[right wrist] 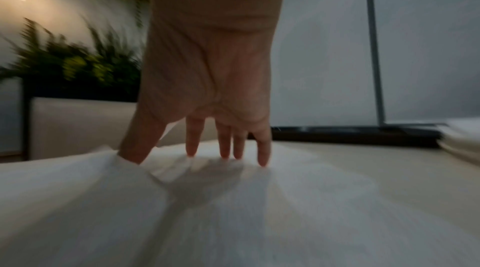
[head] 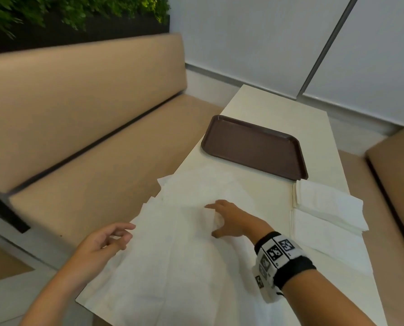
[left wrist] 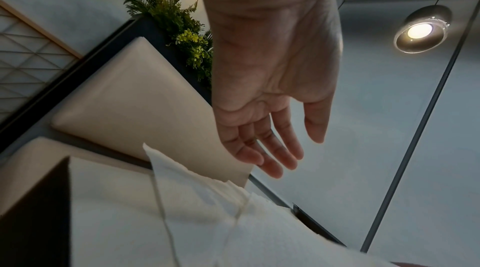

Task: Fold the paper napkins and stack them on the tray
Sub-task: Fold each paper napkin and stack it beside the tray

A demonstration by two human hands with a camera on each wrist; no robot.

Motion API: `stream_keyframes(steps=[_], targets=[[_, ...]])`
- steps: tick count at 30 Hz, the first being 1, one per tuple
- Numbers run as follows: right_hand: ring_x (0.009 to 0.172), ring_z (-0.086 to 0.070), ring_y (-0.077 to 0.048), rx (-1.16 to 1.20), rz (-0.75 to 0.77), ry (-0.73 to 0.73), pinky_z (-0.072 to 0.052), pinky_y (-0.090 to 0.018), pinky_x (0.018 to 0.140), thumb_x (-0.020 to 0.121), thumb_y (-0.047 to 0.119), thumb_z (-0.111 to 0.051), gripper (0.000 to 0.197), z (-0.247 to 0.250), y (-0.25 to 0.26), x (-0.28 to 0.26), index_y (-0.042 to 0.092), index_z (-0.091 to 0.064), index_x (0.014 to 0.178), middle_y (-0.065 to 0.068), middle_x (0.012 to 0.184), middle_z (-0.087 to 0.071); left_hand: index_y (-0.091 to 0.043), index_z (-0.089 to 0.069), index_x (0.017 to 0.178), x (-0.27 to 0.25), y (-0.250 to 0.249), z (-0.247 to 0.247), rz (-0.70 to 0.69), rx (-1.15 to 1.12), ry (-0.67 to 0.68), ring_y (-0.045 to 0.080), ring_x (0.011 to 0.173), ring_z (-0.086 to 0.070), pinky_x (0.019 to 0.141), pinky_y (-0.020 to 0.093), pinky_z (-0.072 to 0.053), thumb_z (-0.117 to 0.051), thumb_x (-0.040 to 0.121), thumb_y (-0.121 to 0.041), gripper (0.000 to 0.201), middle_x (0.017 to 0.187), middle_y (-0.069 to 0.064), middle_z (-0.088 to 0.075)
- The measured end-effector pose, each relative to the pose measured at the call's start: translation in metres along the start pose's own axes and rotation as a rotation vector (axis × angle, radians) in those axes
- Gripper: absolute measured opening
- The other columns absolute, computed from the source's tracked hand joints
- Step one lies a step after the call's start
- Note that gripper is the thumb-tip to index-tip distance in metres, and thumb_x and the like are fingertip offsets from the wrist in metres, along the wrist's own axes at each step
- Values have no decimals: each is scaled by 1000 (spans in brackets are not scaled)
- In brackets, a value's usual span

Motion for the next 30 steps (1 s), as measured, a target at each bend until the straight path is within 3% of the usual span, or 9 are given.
stream_keyframes(steps=[5, 8, 11, 14, 18, 21, 23, 27, 30], targets=[[107, -50, -22, 26, 50, 29, -43, -31, 90, 92, 45, -55, 32, -13, 24, -27, 23, -57, 115, 1, 113, -51, -21, -68, 101, 2, 0, 4, -3, -10, -8, 2, 70, -60, 64, 9, -45, -57, 91, -6, 22, 103, 12, -64], [93, -56, -25, 286, -12, 24, -43, -30, 82, 95, 59, -34, 51, -16, 20, -33, 14, -58, 89, -2, 97, -62, -21, -68, 100, 4, -6, 2, -22, 4, -2, 5, 71, -60, 63, 9, -44, -57, 91, -4, 22, 103, 14, -64], [85, -55, -17, 328, -28, 55, -43, -27, 77, 85, 63, -54, 47, -22, 15, -38, 16, -55, 87, 3, 92, -60, -32, -71, 96, 3, -13, -4, -22, 12, 28, 9, 76, -63, 70, 20, -45, -67, 87, -22, 14, 102, 8, -66], [92, -55, -14, 199, -8, 74, -45, -24, 80, 78, 33, -76, 41, -23, 9, -43, 26, -54, 112, 9, 99, -55, -44, -69, 92, 2, -20, -13, -26, 46, 68, 13, 81, -63, 72, 28, -43, -64, 66, -52, 28, 99, 0, -66], [89, -61, -10, 319, 92, -71, -49, -24, 85, 80, 20, -76, 50, 16, 16, -72, 29, -50, 122, 10, 94, -65, -48, -64, 99, 3, -53, -49, -109, 80, 177, 7, 91, -63, 79, 20, -46, -73, 62, -57, 39, 98, -13, -67], [79, -64, -9, 425, 193, -150, -52, -27, 87, 79, 18, -76, 49, 58, 28, -111, 34, -50, 118, 10, 84, -67, -48, -52, 118, 3, -77, -101, -128, 127, 409, -7, 113, -54, 98, 17, -41, -79, 50, -64, 75, 115, -20, -64], [73, -63, -11, 528, 240, -234, -54, -29, 82, 79, 16, -77, 47, 88, 33, -138, 32, -53, 116, 5, 85, -67, -40, -51, 126, -4, -98, -139, -121, 110, 602, -3, 118, -54, 103, 24, -42, -84, 60, -50, 74, 124, -15, -62], [67, -58, -13, 692, 181, -355, -47, -25, 67, 77, 34, -76, 38, 122, 4, -175, 31, -57, 110, 0, 81, -68, -14, -71, 104, -6, -140, -173, -124, 29, 703, 19, 92, -71, 82, 33, -57, -75, 78, -25, 28, 102, 4, -74], [78, -65, -22, 819, 68, -389, -45, -31, 75, 60, 53, -81, 55, 112, -45, -200, 30, -63, 106, -8, 87, -72, -11, -76, 89, 0, -167, -179, -128, -140, 668, 20, 79, -72, 65, 27, -57, -78, 70, -30, 27, 94, 11, -75]])
Point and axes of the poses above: each hand's wrist, its own x-axis towards the middle knuckle, its own z-axis out of the back of the hand, y = z × x, the point moved 10 cm from there along x, towards the middle knuckle
